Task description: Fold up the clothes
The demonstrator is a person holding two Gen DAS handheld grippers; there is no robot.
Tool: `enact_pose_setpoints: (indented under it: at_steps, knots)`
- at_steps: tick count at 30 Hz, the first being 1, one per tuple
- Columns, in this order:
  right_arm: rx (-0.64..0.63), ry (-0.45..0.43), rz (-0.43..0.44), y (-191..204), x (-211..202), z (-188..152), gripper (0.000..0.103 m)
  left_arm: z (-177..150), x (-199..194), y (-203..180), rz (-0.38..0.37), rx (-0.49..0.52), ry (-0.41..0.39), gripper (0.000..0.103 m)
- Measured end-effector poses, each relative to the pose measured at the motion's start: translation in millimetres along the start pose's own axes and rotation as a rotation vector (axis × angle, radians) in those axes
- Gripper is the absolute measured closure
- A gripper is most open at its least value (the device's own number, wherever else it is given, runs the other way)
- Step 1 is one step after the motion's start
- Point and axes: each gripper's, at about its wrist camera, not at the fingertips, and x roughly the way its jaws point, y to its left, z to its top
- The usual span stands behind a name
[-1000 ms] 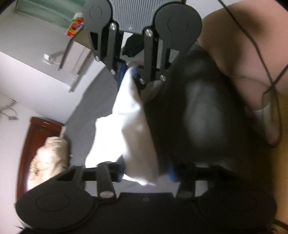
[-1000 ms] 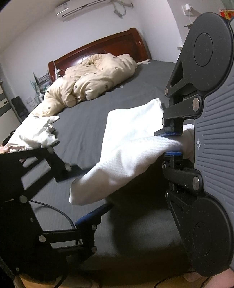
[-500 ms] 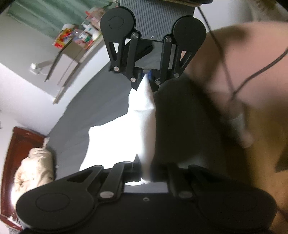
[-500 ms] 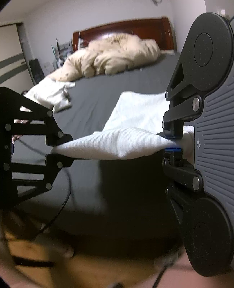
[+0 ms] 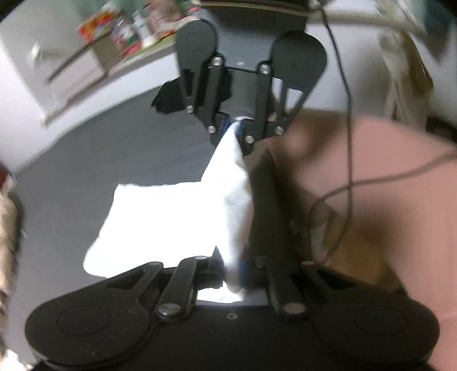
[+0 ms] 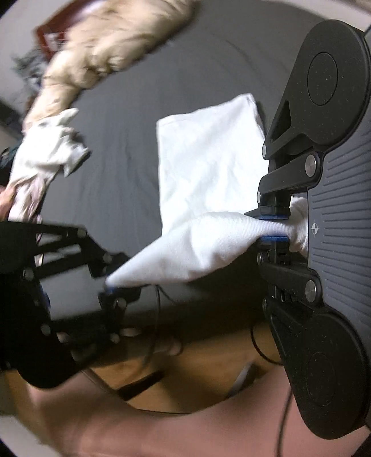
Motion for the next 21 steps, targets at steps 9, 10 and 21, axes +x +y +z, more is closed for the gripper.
enact_pose_setpoints:
  at_steps: [9, 10, 21]
  knots:
    - [0.17, 0.034, 0.131, -76, 20, 17, 0.093, -11, 37, 86, -0.044, -0.194, 0.027, 0.092]
    - [0.182, 0.037, 0.135, -81, 23, 16, 0.093, -13, 42, 91, -0.04, -0.205, 0.032, 0.092]
    - [0.339, 0.056, 0.201, -128, 54, 2, 0.075, -36, 82, 127, -0.039, -0.328, 0.09, 0.078]
